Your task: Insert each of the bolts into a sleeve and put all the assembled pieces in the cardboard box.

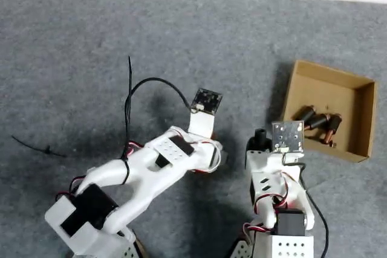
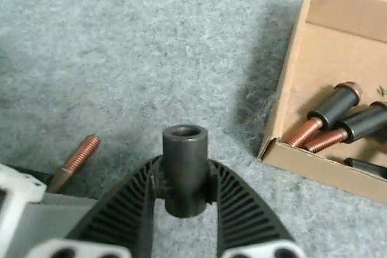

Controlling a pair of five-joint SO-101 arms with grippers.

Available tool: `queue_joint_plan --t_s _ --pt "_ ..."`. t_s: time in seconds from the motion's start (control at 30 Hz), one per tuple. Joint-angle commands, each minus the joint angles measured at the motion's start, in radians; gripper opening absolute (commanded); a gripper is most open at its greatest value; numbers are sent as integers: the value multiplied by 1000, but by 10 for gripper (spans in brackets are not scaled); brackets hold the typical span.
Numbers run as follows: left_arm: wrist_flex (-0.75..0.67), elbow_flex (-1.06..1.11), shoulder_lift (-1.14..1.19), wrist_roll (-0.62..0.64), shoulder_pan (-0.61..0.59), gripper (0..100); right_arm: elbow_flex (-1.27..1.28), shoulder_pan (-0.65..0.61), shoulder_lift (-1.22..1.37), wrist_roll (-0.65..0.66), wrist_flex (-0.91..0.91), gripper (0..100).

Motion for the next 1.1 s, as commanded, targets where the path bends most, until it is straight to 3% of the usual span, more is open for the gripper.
queue_joint_plan --t_s 0.0,0.2,0.37,0.63,0.7,0.93,1.07 --pt "100 -51 7 -5 -19 220 -7 13 -4 0 -12 4" --pt "304 -127 18 -48 -41 133 -7 13 -4 0 -13 4" --pt "331 -156 13 -130 -90 3 -7 13 -4 0 -13 4" --pt "351 -226 7 -163 -217 14 -7 13 -4 0 -15 4" --pt "382 -269 7 -287 -252 11 -7 13 -4 0 -15 4" --pt "511 -288 8 -919 -242 10 -7 13 -4 0 -15 4" --pt "526 -259 8 -1030 -262 10 -7 13 -4 2 -16 4"
